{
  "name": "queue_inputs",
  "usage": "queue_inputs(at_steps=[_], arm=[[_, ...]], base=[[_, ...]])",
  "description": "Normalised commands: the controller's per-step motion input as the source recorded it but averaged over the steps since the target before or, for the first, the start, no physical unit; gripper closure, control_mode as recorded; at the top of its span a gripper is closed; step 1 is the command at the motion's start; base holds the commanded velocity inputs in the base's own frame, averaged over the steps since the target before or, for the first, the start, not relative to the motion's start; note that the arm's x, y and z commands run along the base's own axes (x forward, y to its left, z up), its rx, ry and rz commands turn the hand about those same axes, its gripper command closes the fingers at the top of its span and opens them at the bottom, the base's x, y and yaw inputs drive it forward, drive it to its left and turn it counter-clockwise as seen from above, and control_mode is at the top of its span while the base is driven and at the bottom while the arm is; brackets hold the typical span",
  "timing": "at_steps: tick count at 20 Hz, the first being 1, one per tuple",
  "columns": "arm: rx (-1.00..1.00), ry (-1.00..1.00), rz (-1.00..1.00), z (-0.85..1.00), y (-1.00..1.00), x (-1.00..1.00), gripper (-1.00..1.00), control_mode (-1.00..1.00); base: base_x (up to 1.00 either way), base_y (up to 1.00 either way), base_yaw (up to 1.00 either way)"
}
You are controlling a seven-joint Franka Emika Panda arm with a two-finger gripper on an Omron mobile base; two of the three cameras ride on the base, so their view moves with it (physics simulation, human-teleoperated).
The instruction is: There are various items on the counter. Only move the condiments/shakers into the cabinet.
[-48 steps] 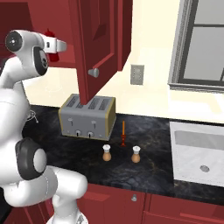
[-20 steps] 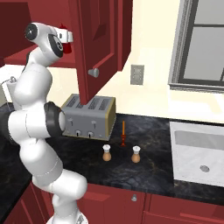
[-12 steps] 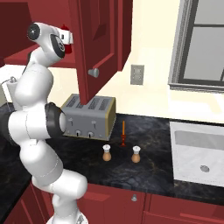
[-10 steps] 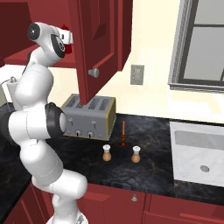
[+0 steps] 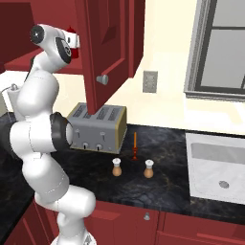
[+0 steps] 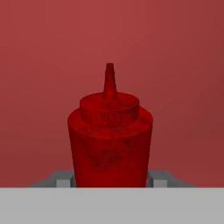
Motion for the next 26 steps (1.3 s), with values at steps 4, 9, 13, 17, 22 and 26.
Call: queue_inputs(at_steps=[4, 9, 13, 17, 22, 26], arm=[[0.00, 0.00, 0.00, 0.00, 0.00, -0.14, -1.00, -1.00], [0.00, -0.01, 0.00, 0.00, 0.00, -0.31, -1.00, -1.00], [0.00, -0.03, 0.00, 0.00, 0.00, -0.58, -1.00, -1.00], [0.00, -0.04, 0.00, 0.00, 0.00, -0.95, -1.00, -1.00], [0.00, -0.07, 0.00, 0.00, 0.00, -1.00, -1.00, -1.00], [0.00, -0.07, -0.03, -0.04, 0.00, -1.00, -1.00, -1.00]], base=[[0.00, 0.00, 0.00], [0.00, 0.00, 0.00], [0.00, 0.00, 0.00], [0.00, 0.00, 0.00], [0.00, 0.00, 0.00], [0.00, 0.00, 0.00]])
